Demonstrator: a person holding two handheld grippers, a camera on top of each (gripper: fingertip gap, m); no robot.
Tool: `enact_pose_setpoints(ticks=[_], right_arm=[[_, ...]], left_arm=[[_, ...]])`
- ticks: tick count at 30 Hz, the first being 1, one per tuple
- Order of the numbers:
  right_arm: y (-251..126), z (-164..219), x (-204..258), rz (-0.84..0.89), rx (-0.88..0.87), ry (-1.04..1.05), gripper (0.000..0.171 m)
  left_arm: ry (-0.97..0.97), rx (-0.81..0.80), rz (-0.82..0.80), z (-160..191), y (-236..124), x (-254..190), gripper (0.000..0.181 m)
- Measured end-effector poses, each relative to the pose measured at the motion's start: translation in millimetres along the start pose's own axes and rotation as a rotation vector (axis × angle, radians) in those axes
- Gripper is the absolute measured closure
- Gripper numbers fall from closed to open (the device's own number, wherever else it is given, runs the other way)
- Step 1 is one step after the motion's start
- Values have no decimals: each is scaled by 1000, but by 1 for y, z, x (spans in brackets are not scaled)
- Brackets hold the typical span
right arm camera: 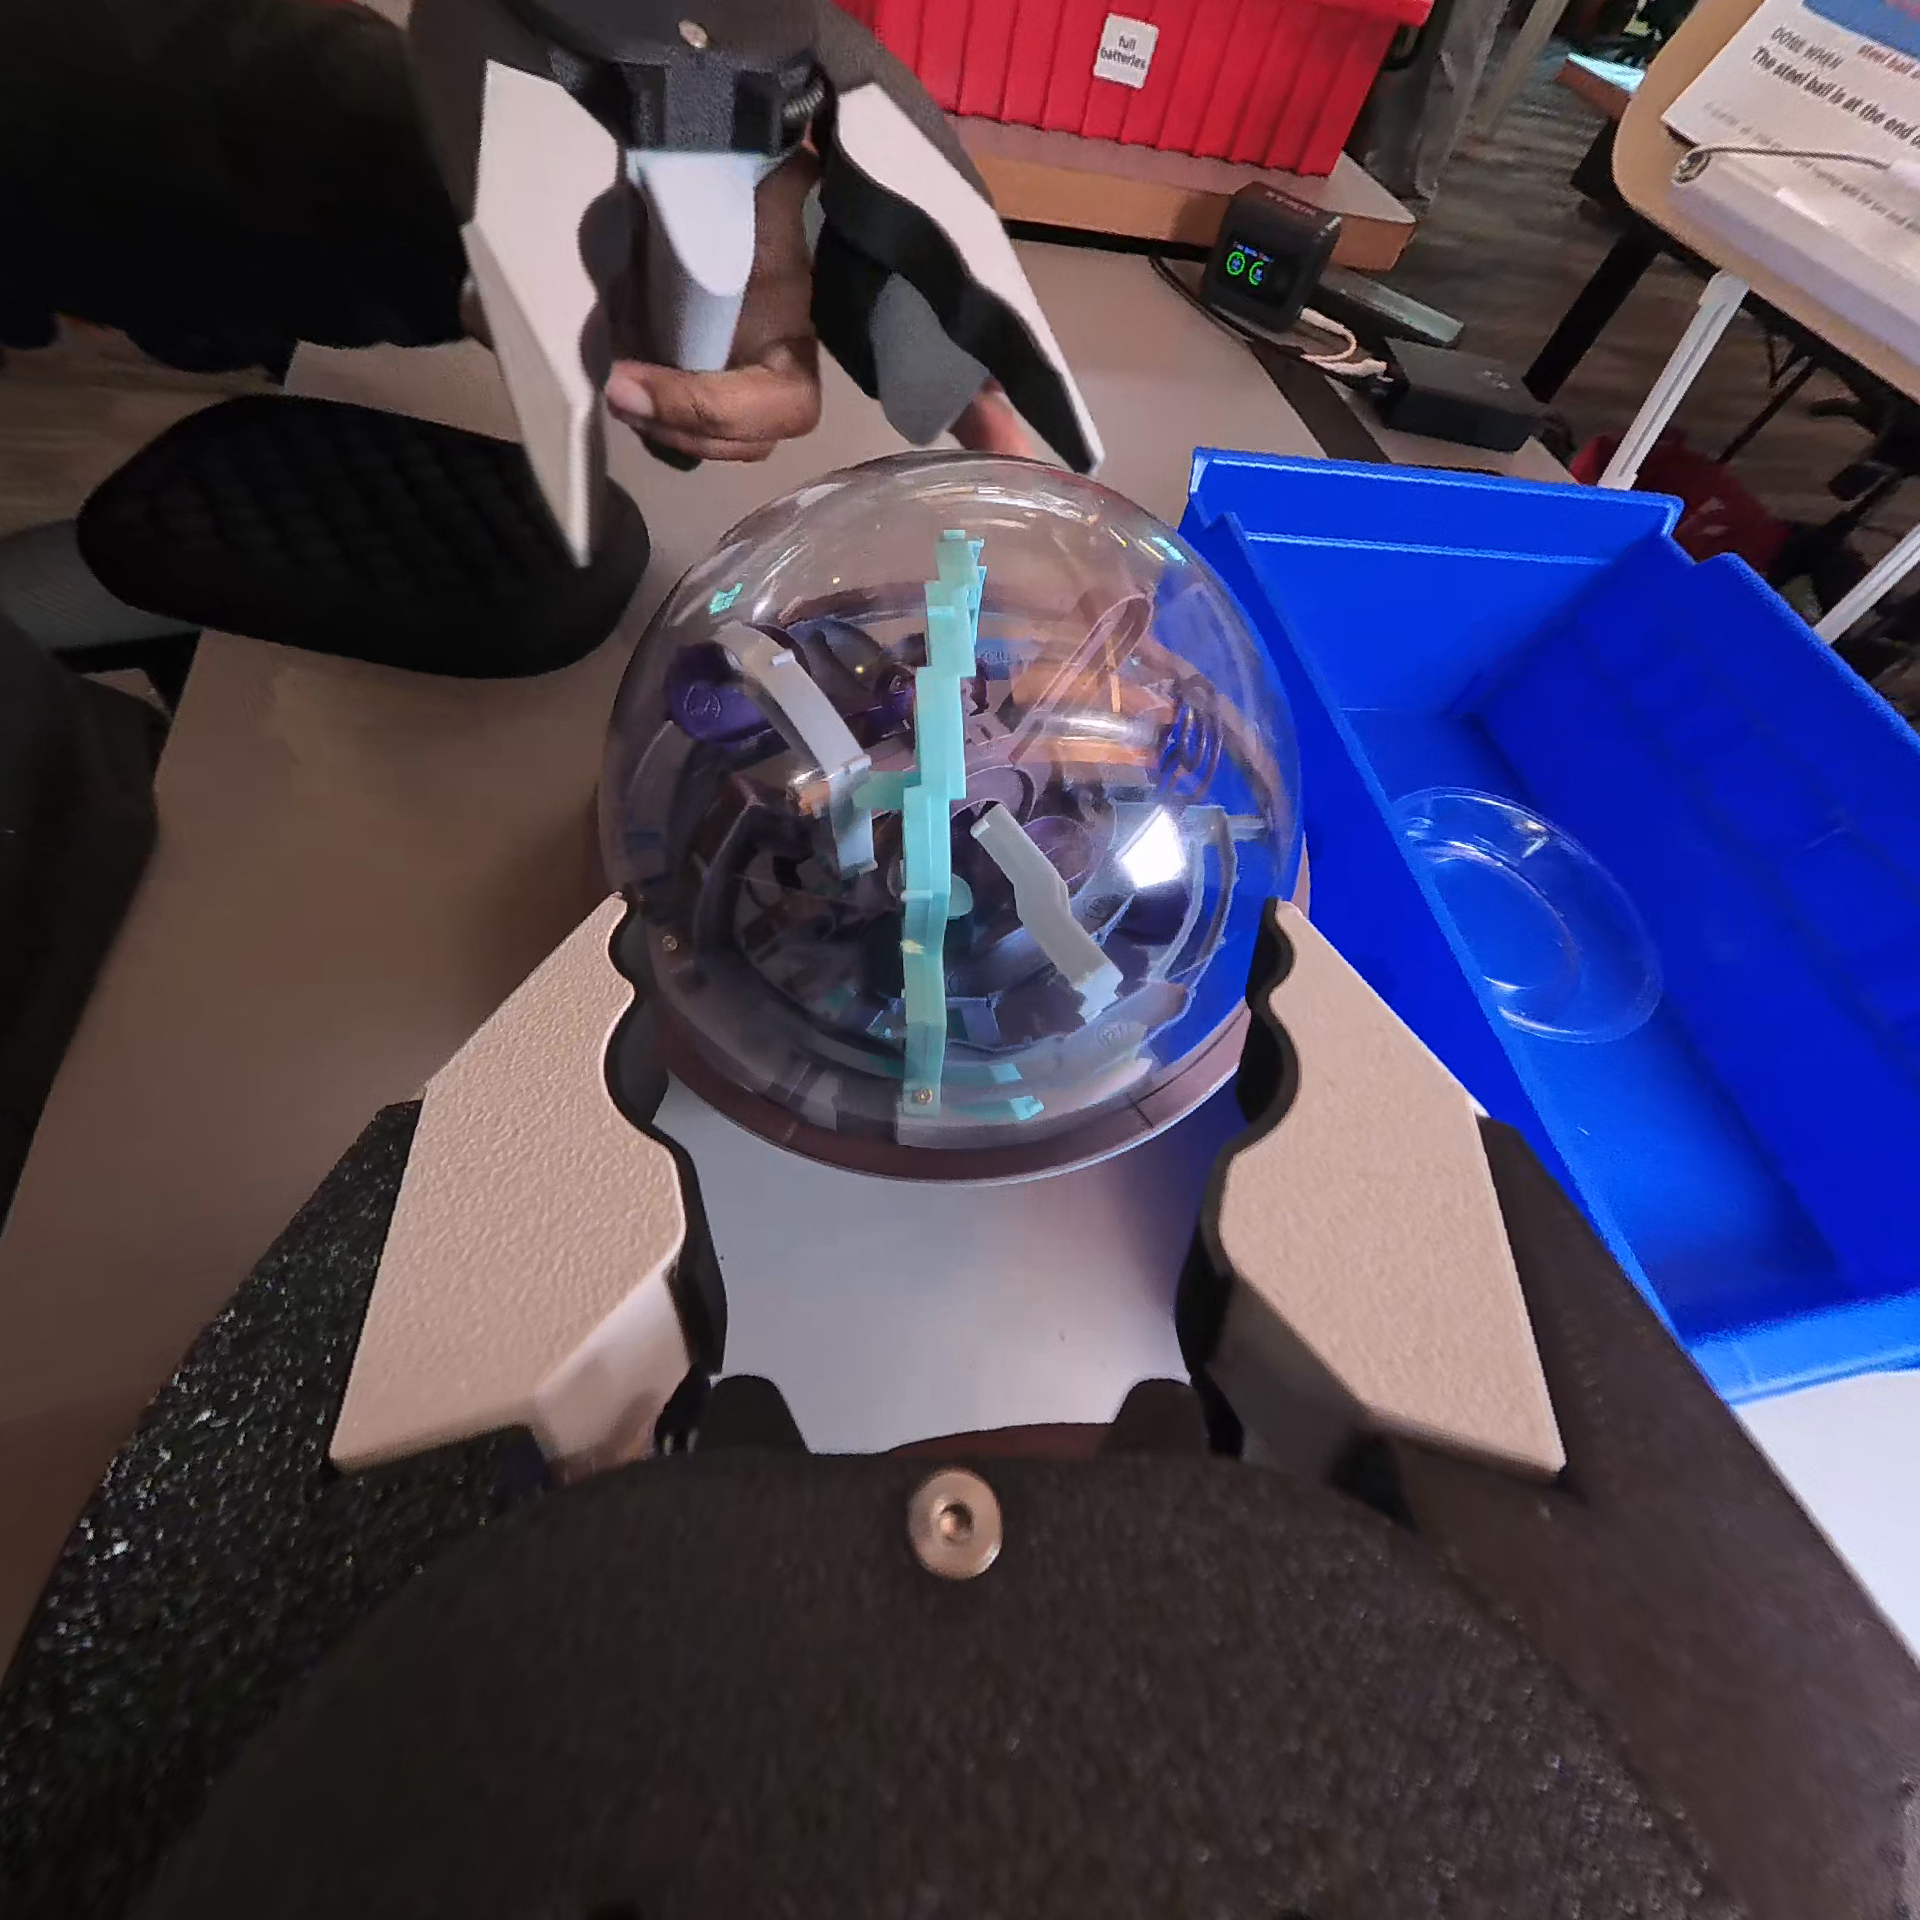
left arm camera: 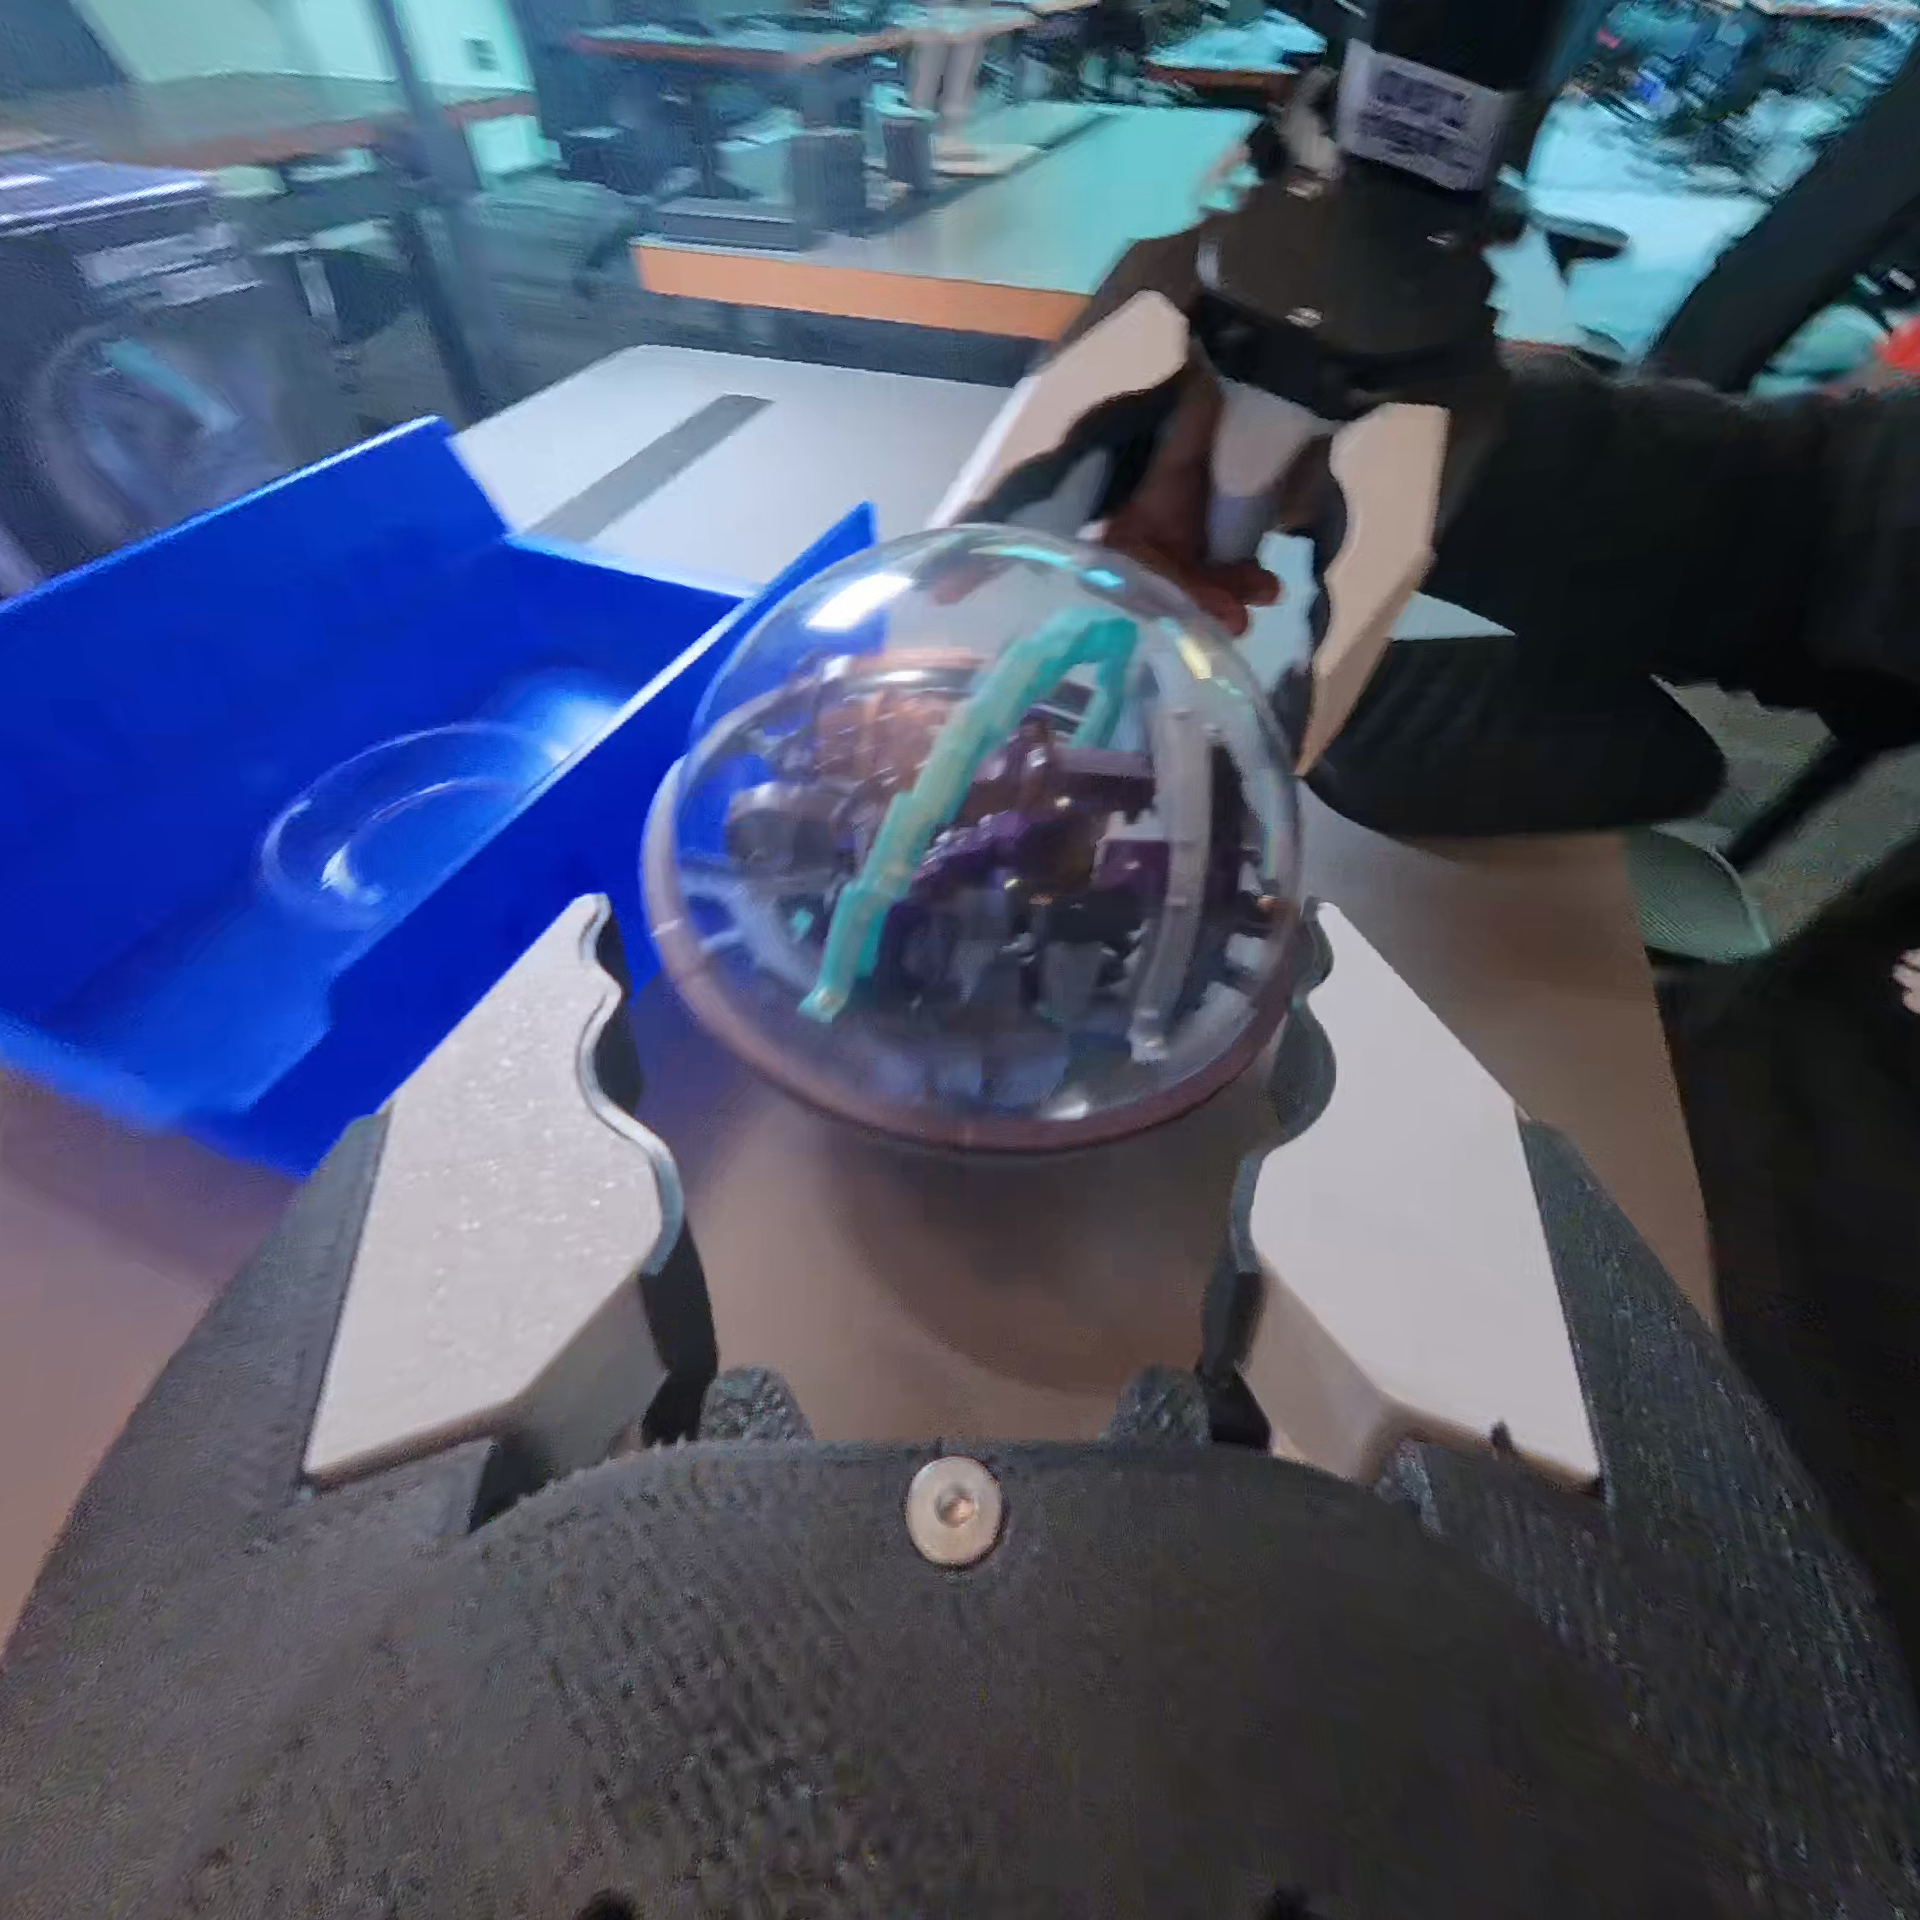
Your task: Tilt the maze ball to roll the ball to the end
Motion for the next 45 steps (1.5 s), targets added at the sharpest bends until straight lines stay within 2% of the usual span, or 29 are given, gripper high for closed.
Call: enact_pose_setpoints(ticks=[3, 9, 28, 38, 45], right_arm=[[1, -1, -3, -15, -8, 7, 60], [-1, 5, -5, -24, -23, 36, 60], [-2, 14, -10, -23, -78, 100, 60], [-4, 16, -6, 1, -73, 99, 63], [-15, 17, 5, 84, -30, 60, 66]], left_arm=[[83, 64, 118, -8, 15, 1, 52], [134, 58, 95, -9, 27, 9, 58], [-76, -8, 263, -12, 29, 35, 71], [-113, -30, 276, -12, 28, 37, 77], [-116, -24, 264, -12, 29, 36, 81]])
Point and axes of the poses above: each gripper's, where its closed fingertips meet, y out along the fingers, z out of its underside, x = y × z across the jaws, the point moved 9 cm from there along -y, back along the fingers, and after that the axes turned 13 degrees about x, right-handed, at the moved point
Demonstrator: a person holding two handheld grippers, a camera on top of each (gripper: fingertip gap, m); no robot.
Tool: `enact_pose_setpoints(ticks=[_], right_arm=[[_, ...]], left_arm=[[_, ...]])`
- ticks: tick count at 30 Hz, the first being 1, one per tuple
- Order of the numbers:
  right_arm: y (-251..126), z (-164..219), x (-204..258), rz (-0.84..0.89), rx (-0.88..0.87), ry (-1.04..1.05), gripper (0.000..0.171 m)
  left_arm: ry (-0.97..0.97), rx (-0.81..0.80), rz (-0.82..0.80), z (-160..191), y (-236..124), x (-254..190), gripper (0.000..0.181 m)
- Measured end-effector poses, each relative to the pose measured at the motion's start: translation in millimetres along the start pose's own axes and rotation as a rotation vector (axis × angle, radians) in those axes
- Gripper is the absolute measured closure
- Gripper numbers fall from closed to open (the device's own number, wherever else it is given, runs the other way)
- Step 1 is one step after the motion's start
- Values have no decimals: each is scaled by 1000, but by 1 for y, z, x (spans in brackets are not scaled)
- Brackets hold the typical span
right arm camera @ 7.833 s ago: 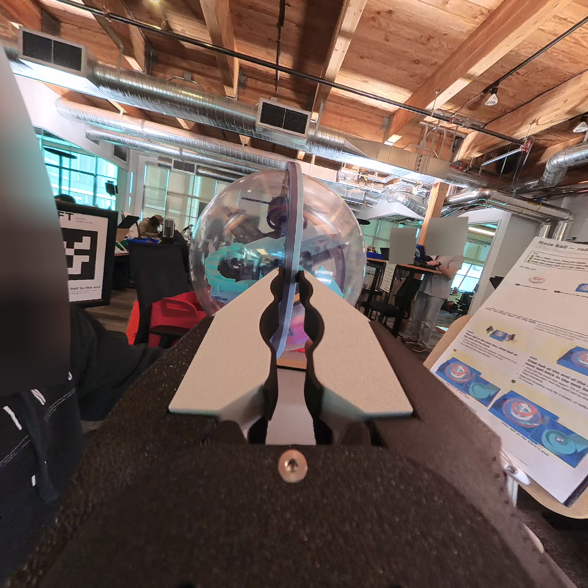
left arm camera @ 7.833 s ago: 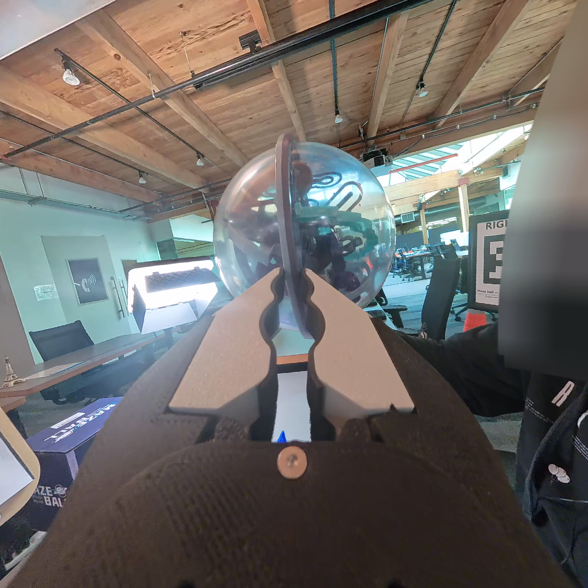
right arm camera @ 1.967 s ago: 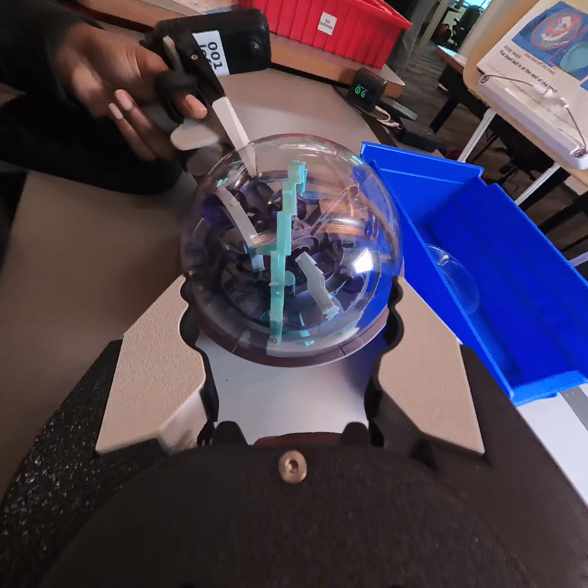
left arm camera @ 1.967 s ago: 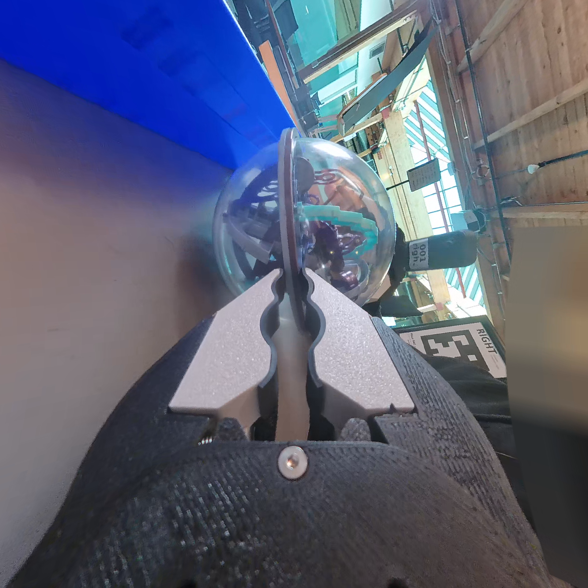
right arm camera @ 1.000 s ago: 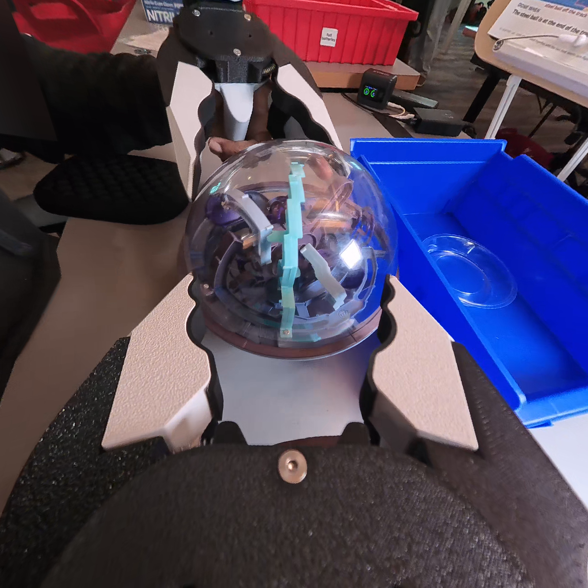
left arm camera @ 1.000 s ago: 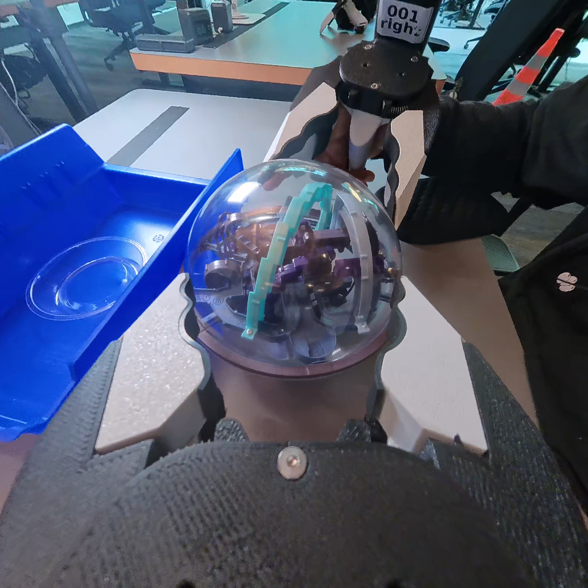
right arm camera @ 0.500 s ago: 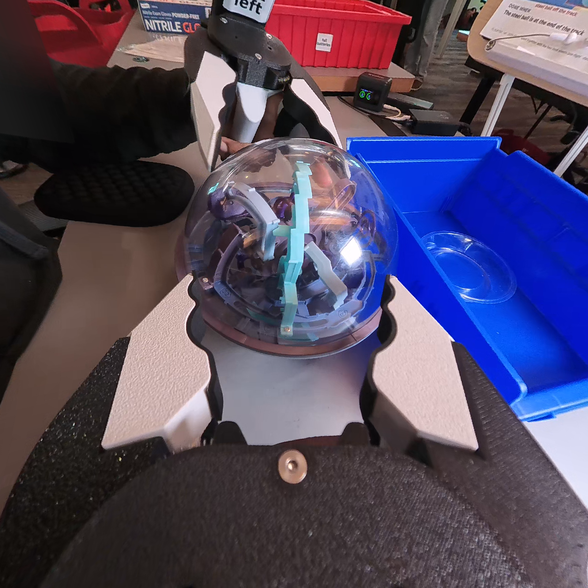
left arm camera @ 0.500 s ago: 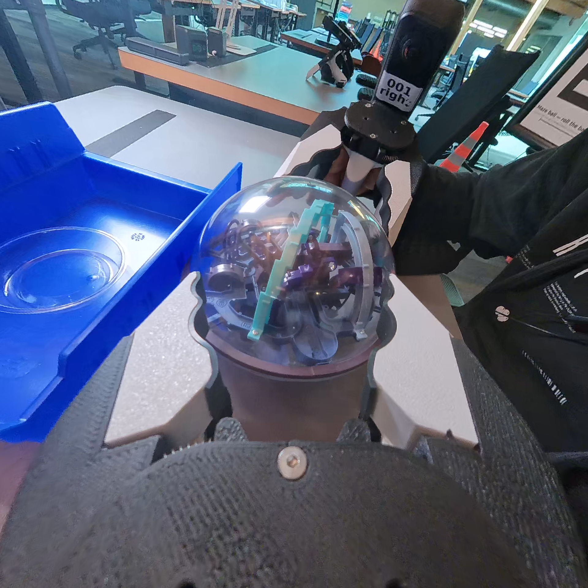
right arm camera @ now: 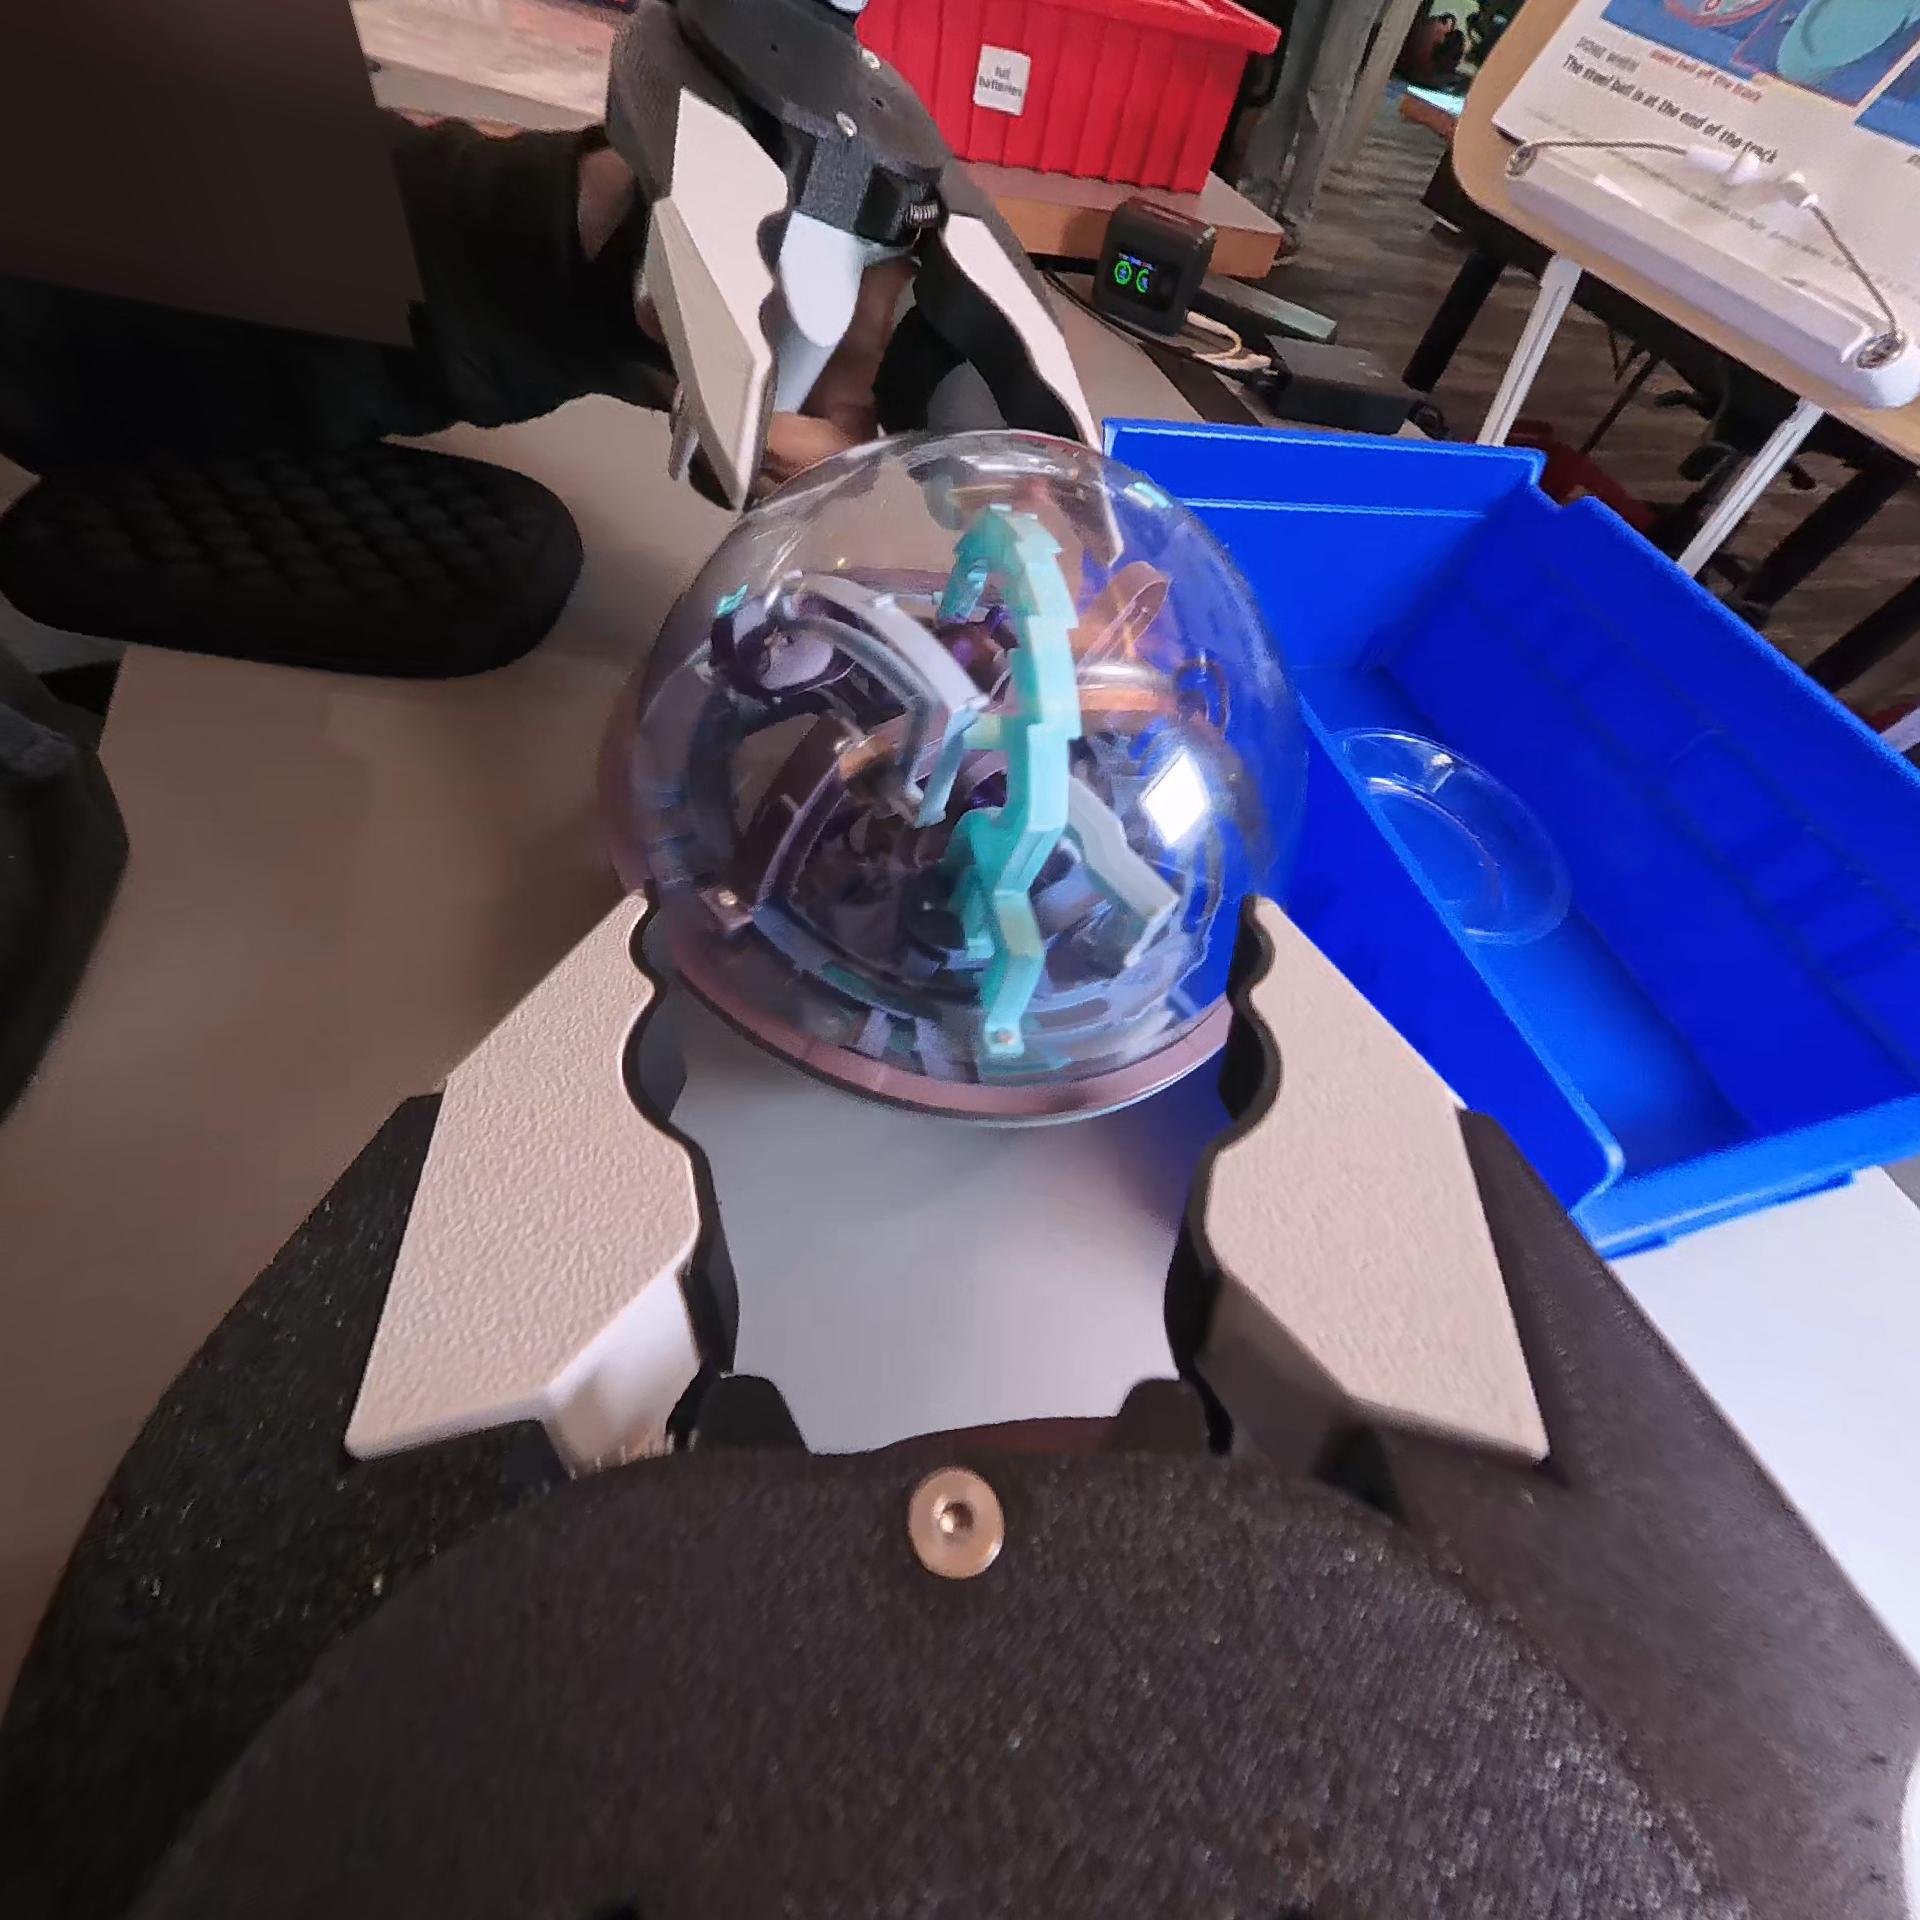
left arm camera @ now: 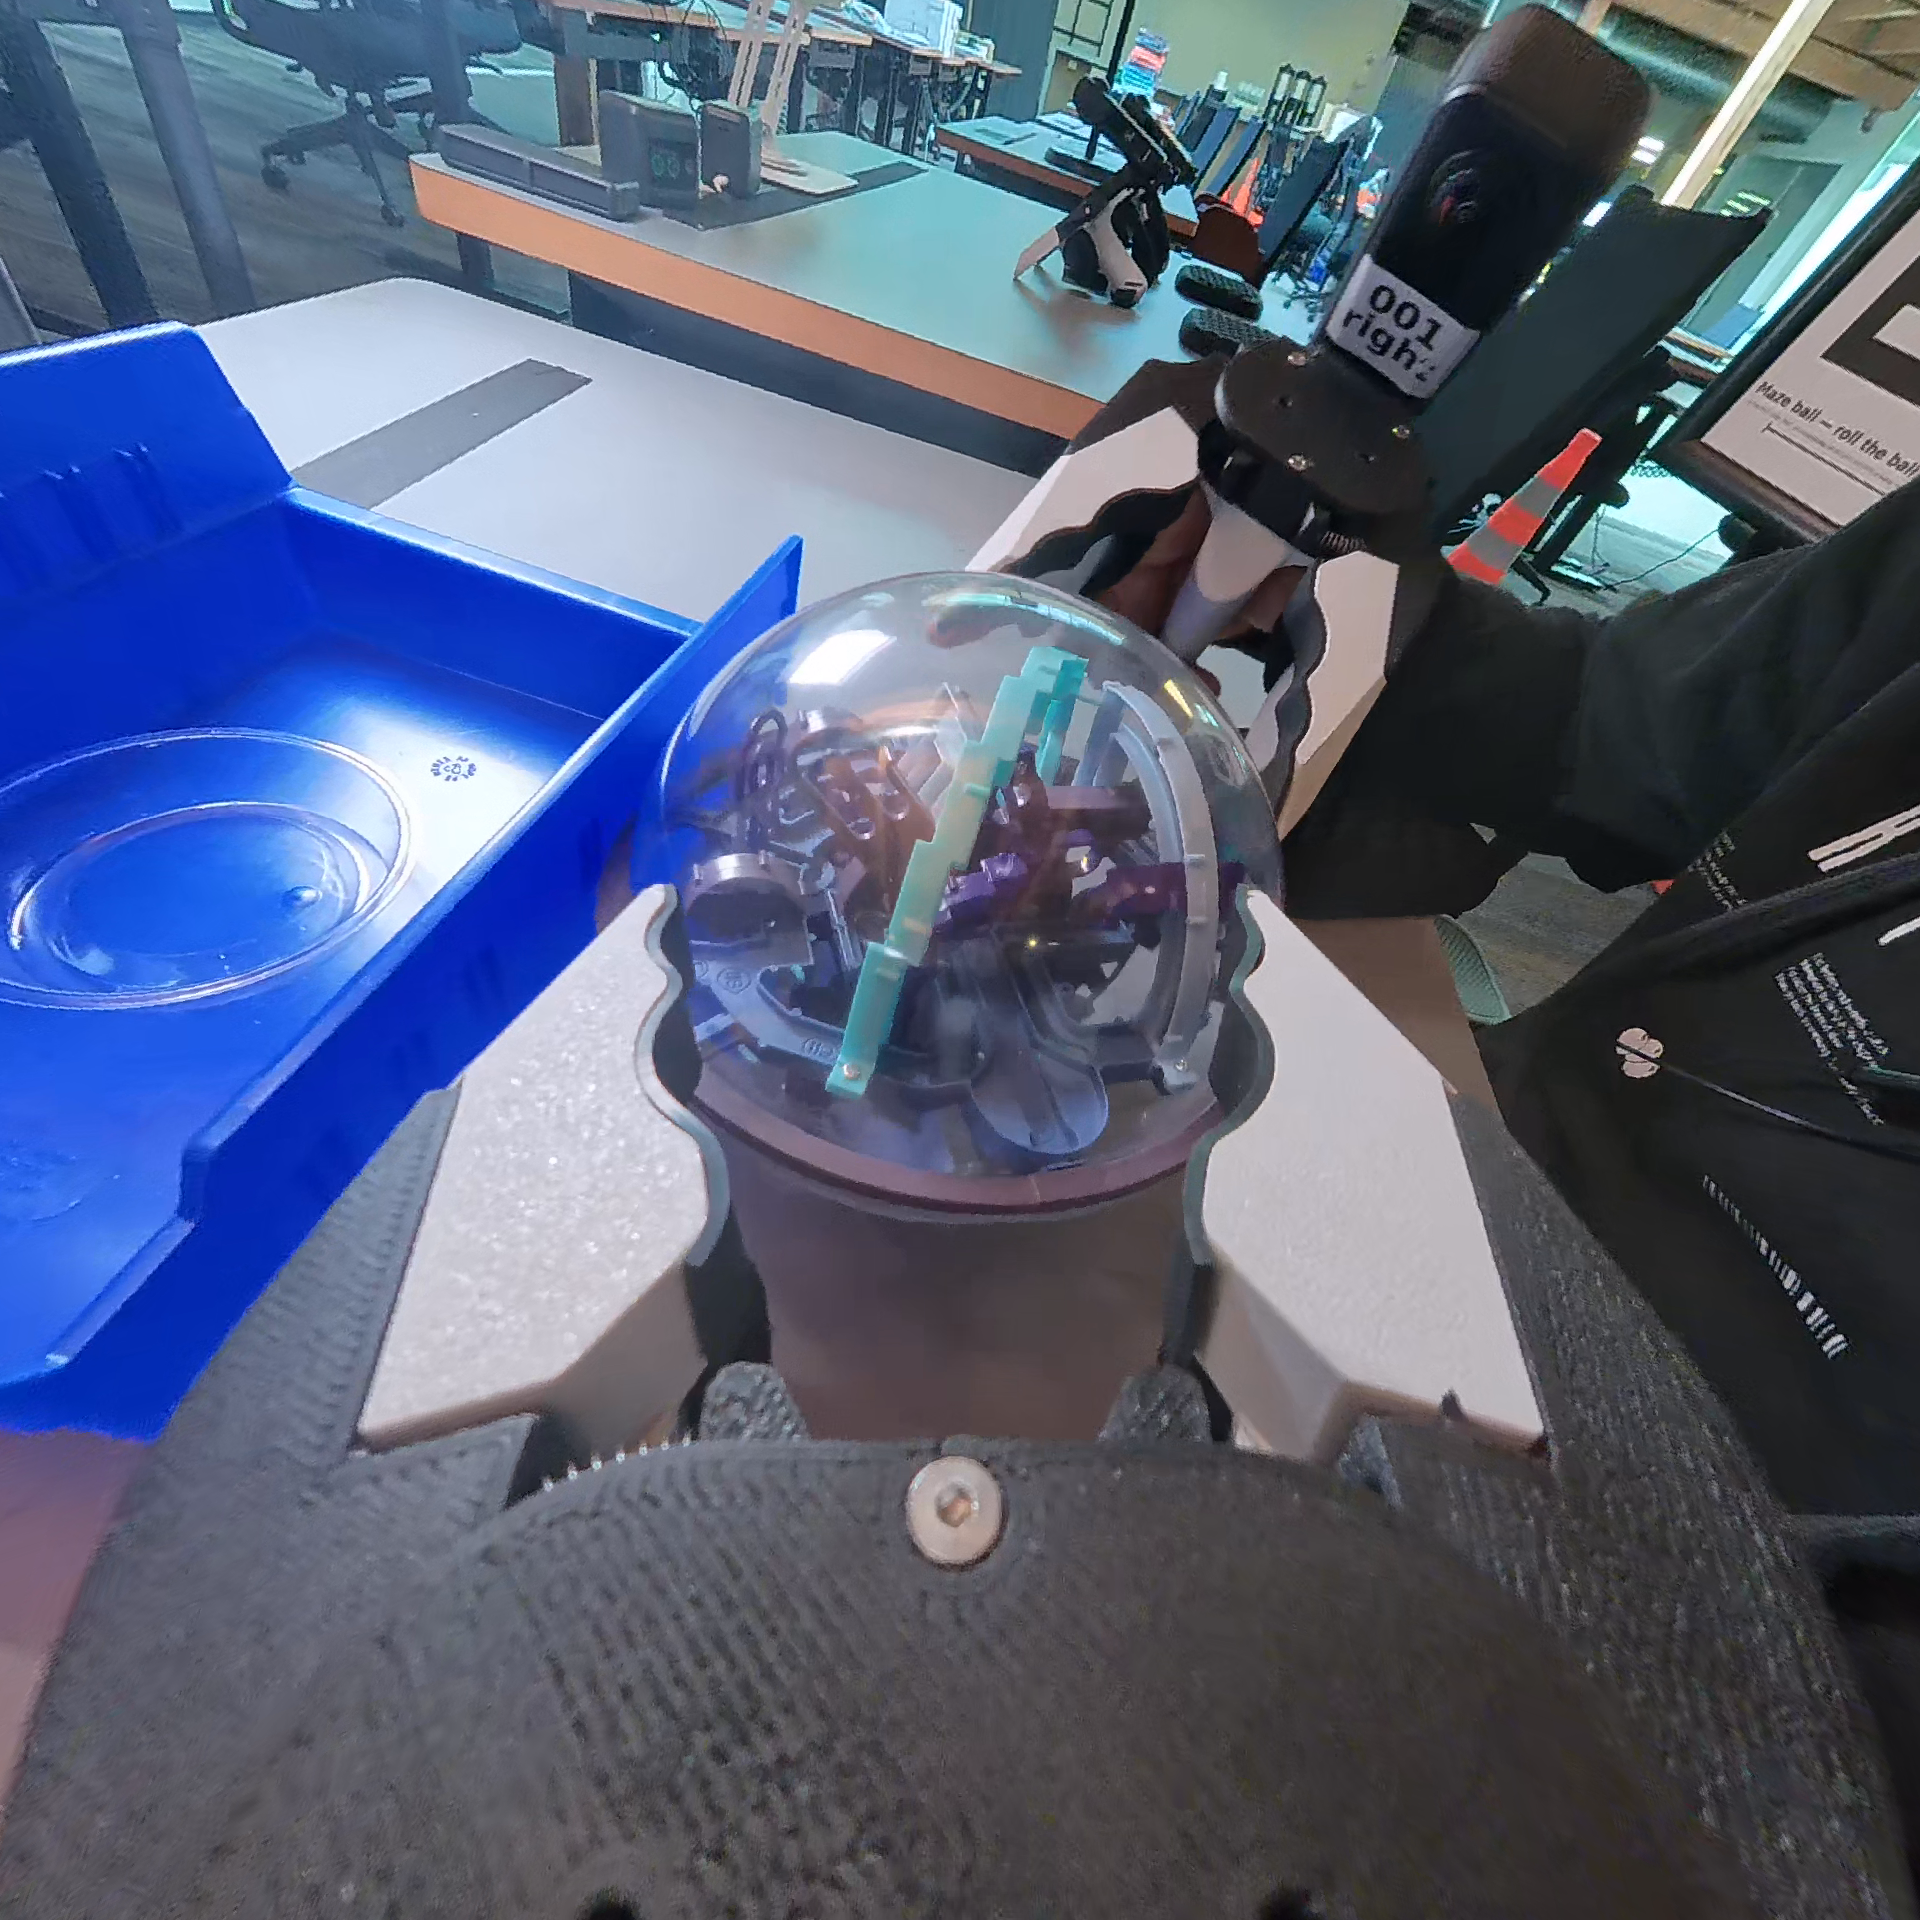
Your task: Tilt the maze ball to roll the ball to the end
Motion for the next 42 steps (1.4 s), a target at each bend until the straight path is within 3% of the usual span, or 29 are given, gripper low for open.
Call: enact_pose_setpoints(ticks=[17, 42], right_arm=[[-3, 13, 10, 84, 4, -12, 69], [1, 21, 5, 30, -74, 57, 67]], left_arm=[[39, -23, -14, 3, 1, -7, 92], [7, -87, 22, 21, -3, -4, 99]])
Point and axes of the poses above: each gripper's, where its closed fingertips meet, y out along the fingers, z out of its underside, x = y × z across the jaws, the point moved 9 cm from there along -y, back along the fingers, and after that the axes turned 13 degrees about x, right-handed, at the moved point
